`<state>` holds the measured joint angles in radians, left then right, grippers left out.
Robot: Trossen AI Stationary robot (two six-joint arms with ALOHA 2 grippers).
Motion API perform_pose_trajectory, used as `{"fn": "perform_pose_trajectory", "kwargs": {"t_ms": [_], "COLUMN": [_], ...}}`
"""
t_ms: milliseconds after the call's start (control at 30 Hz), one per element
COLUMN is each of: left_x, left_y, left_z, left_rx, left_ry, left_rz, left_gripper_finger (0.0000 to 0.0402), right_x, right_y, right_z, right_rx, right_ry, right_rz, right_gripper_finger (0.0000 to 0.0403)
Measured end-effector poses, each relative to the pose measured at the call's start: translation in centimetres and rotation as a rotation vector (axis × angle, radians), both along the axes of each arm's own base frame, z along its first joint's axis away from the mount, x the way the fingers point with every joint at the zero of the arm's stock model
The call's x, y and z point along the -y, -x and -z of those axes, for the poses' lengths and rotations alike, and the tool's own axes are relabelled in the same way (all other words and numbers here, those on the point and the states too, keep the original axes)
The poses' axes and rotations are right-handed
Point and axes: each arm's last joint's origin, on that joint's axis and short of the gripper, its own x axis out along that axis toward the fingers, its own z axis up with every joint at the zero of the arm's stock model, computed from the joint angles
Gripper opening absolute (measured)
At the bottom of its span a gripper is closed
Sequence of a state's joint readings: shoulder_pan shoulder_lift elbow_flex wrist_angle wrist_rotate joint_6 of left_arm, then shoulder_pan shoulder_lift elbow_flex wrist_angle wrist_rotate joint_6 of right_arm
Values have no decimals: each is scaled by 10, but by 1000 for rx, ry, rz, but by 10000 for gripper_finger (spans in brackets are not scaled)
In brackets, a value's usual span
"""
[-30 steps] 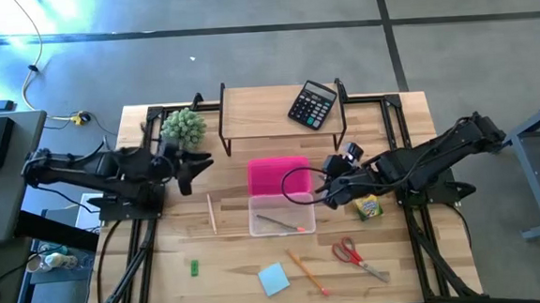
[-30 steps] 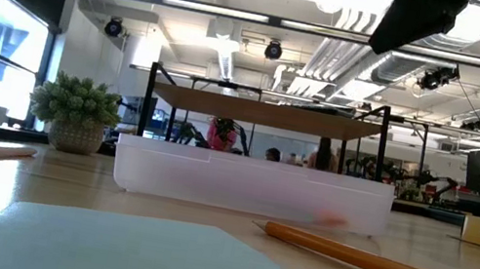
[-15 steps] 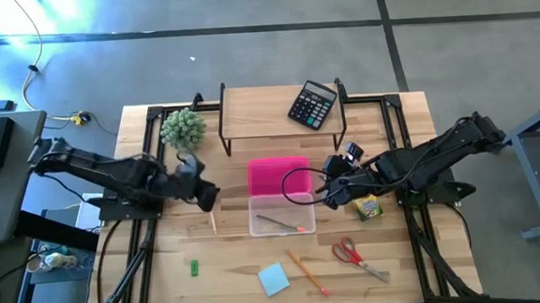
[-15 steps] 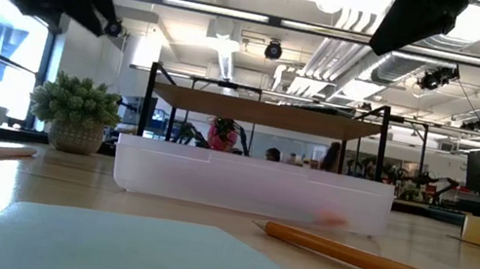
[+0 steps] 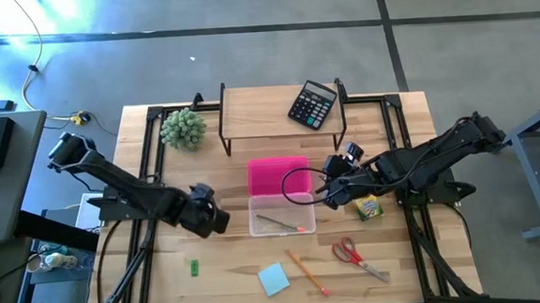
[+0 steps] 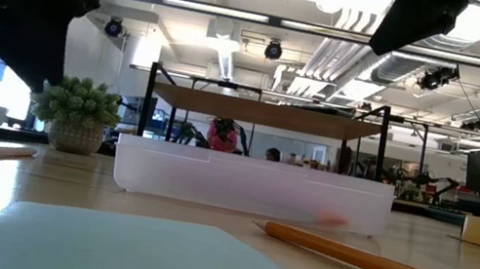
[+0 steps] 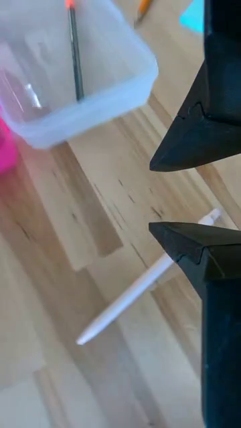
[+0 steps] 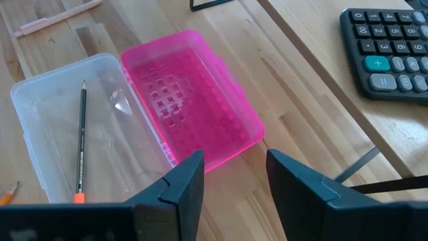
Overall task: Pack school essentials
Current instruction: Put the white pen into the supply box
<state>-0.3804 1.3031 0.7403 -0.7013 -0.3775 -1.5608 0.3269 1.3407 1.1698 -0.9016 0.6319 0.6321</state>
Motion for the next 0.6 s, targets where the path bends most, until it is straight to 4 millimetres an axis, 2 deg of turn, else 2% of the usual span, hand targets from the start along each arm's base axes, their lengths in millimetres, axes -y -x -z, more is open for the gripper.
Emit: {"fn": "perform_pose_trajectory", "kwargs": {"t_ms": [367, 600], "left_x": [16, 20], "left_y": [0, -1], "left_z": [22, 35], "left_rx": [-75, -119], "left_ry": [10, -2], "left_rz": [-93, -141], "left_gripper_finger": [124, 124], "right_x": [0, 0], "right_y": [0, 0], "right_z": [0, 0], "right_rx": [11, 11], "right_ry": [-14, -15], "right_rz": [18, 18], "right_gripper_finger": [153, 153]}}
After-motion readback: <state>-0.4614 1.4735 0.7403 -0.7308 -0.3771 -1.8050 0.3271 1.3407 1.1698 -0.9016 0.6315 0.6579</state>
